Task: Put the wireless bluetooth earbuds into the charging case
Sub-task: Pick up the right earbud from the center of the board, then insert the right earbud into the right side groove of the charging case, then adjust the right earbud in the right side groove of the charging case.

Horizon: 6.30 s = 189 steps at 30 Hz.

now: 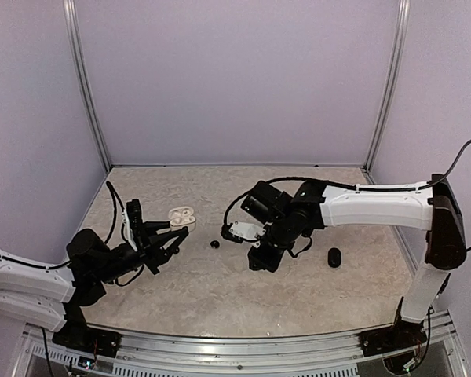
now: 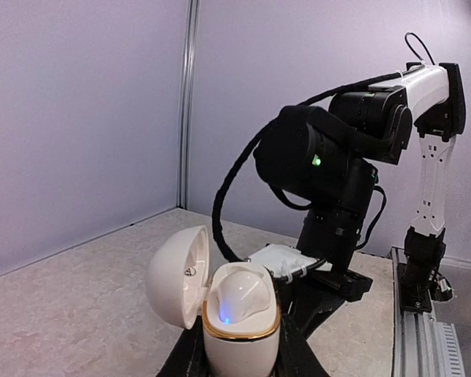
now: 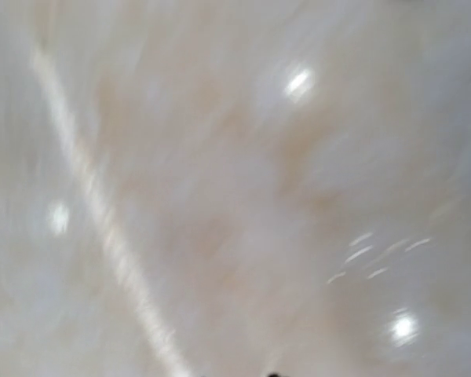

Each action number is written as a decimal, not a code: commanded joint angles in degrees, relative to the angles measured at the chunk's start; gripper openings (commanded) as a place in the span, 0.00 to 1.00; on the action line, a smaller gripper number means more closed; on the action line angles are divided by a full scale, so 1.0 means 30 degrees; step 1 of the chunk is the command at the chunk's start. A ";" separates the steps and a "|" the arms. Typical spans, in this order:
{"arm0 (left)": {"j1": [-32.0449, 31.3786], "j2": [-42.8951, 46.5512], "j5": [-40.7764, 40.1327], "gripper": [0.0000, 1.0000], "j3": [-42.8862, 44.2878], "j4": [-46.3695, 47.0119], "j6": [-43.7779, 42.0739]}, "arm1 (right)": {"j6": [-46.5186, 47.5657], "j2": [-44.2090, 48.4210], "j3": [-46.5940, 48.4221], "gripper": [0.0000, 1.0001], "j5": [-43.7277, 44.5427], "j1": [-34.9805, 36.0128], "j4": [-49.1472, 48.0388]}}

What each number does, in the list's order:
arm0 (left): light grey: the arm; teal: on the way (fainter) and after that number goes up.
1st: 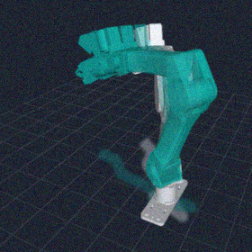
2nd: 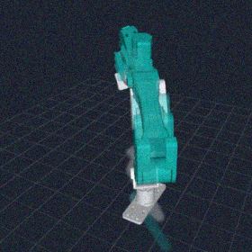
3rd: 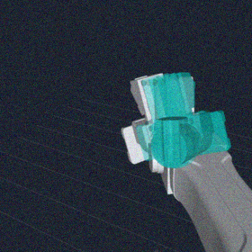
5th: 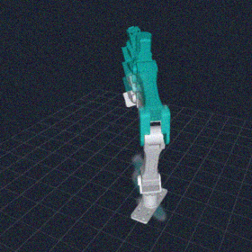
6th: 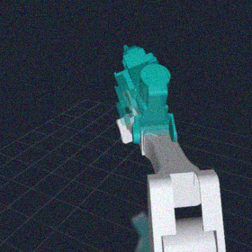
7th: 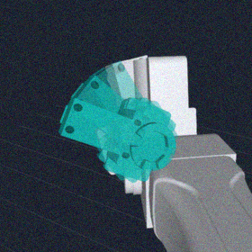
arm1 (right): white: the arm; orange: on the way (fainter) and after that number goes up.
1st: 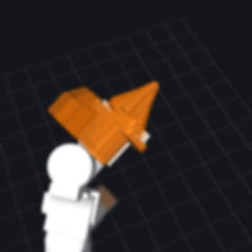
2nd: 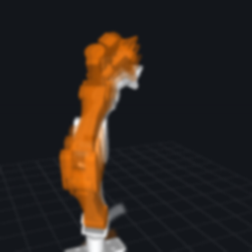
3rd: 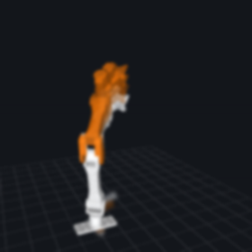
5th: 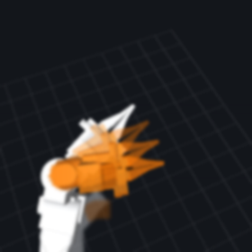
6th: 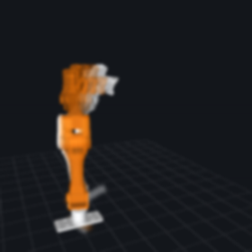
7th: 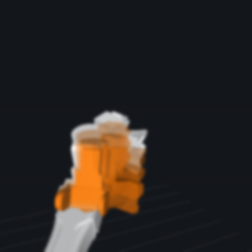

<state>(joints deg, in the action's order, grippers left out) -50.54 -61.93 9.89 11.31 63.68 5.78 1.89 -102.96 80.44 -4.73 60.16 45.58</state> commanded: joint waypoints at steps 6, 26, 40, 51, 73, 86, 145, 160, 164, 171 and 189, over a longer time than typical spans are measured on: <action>0.0182 -0.1251 0.0362 0.08 0.1567 0.1870 -0.0465 | 0.1306 0.4918 -0.1652 0.12 0.0123 -0.1123 -0.9243; -0.0306 -0.3014 0.0680 0.06 0.2817 0.2969 -0.1633 | 0.0199 0.8670 -0.5087 0.12 -0.3616 -0.0662 -1.9666; -0.0717 -0.3926 0.0314 0.06 0.3231 0.4145 -0.1819 | -0.1581 0.6989 -0.4824 0.12 -0.4661 -0.0220 -2.1172; -0.0864 -0.4286 0.0227 0.06 0.3334 0.4656 -0.1708 | -0.1911 0.6296 -0.4743 0.12 -0.5124 -0.0074 -2.1286; -0.1023 -0.4587 0.0139 0.06 0.3221 0.5373 -0.1407 | -0.1819 0.5383 -0.4543 0.12 -0.5190 -0.0048 -2.1347; -0.1052 -0.4405 0.0112 0.06 0.3144 0.5404 -0.1429 | -0.1800 0.5284 -0.4929 0.16 -0.4879 -0.0045 -2.1434; -0.0757 -0.3956 0.2922 0.06 0.3554 0.3735 -0.0944 | 0.0586 0.6780 -0.4458 0.46 -0.7894 -0.1930 -1.8004; -0.0759 -0.4147 0.2891 0.06 0.3671 0.3632 -0.0948 | 0.0542 0.6412 -0.4400 0.47 -0.8752 -0.1890 -1.8204; -0.0748 -0.4198 0.2936 0.06 0.3671 0.3668 -0.0912 | 0.0512 0.6467 -0.4434 0.46 -0.8863 -0.1894 -1.8329; -0.0785 -0.4313 0.2993 0.06 0.3729 0.3676 -0.0913 | 0.0483 0.6406 -0.4378 0.46 -0.9028 -0.1832 -1.8492; -0.0964 -0.4577 0.3215 0.06 0.3986 0.3492 -0.1051 | 0.0457 0.5823 -0.3887 0.46 -0.9291 -0.1573 -1.8625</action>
<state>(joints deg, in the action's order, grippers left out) -52.82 -74.81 17.76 21.32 74.11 2.98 3.73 -84.23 66.85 -32.42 54.63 -8.64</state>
